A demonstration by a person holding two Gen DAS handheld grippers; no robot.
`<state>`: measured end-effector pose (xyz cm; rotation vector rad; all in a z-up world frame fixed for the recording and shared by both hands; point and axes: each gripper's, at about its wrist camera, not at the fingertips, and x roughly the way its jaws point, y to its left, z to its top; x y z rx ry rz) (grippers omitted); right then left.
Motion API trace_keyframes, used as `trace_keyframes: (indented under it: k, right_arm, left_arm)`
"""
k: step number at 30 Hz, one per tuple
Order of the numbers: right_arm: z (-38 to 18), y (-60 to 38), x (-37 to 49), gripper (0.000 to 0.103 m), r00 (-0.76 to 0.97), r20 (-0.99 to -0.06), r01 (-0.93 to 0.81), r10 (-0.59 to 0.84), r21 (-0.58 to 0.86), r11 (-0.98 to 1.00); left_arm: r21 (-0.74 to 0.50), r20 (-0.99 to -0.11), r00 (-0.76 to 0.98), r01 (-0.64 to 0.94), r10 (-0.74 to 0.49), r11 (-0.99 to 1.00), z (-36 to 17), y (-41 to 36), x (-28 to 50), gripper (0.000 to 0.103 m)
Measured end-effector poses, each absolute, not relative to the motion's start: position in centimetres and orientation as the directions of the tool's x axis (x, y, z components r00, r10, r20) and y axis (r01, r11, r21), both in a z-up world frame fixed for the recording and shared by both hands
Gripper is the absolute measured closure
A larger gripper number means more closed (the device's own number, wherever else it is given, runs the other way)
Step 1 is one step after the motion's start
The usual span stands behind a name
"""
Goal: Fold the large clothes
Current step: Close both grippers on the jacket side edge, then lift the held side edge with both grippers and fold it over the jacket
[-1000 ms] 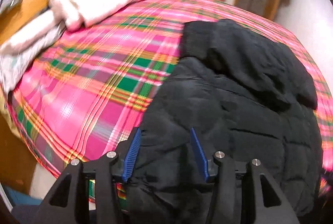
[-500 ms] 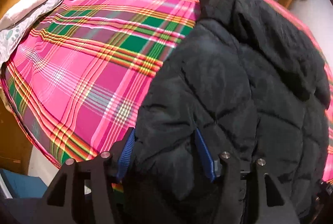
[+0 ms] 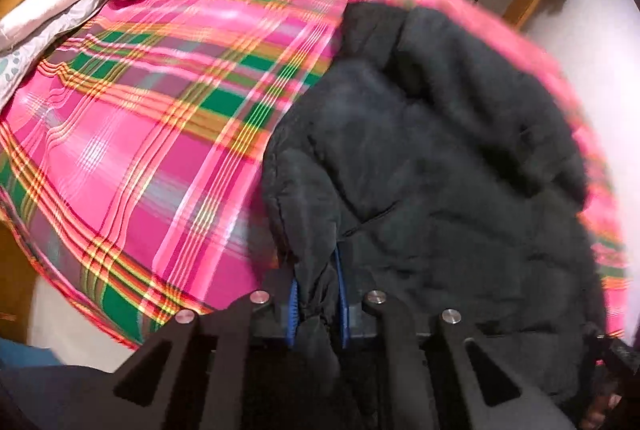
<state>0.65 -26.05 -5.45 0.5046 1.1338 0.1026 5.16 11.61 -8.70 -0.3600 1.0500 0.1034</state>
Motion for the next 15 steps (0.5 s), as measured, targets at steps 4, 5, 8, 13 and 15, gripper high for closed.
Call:
trace_keyframes:
  k: [4,5,8,13,15]
  right_arm:
    - [-1.4,-26.9,-0.3,0.091,0.509,-0.773,0.118,0.378,0.498,0.859]
    - [-0.5,-26.9,-0.6,0.092,0.524,-0.759,0.106,0.385,0.507,0.855]
    - [1.6,-27.4,-1.4,0.092,0.555,-0.727,0.078,0.405,0.530,0.844]
    - [3.1,-28.6,-3.7,0.092,0.576,-0.689,0.058,0.440,0.572,0.818]
    - [3.1,-29.2,-4.2,0.092,0.577,-0.675,0.066,0.459,0.599,0.798]
  left_arm:
    - [-0.351,-0.777,0.600,-0.164,-0.189,0.922,-4.4,11.8,3.9,0.089]
    - [-0.376,-0.756,0.620,-0.147,-0.211,0.915,-3.4,12.0,3.5,0.089]
    - [-0.456,-0.694,0.665,-0.111,-0.274,0.883,-0.8,13.2,2.1,0.089]
    - [-0.511,-0.631,0.703,-0.059,-0.327,0.858,1.8,14.1,-1.0,0.089]
    - [-0.530,-0.623,0.702,-0.056,-0.345,0.846,1.9,14.2,-1.6,0.089]
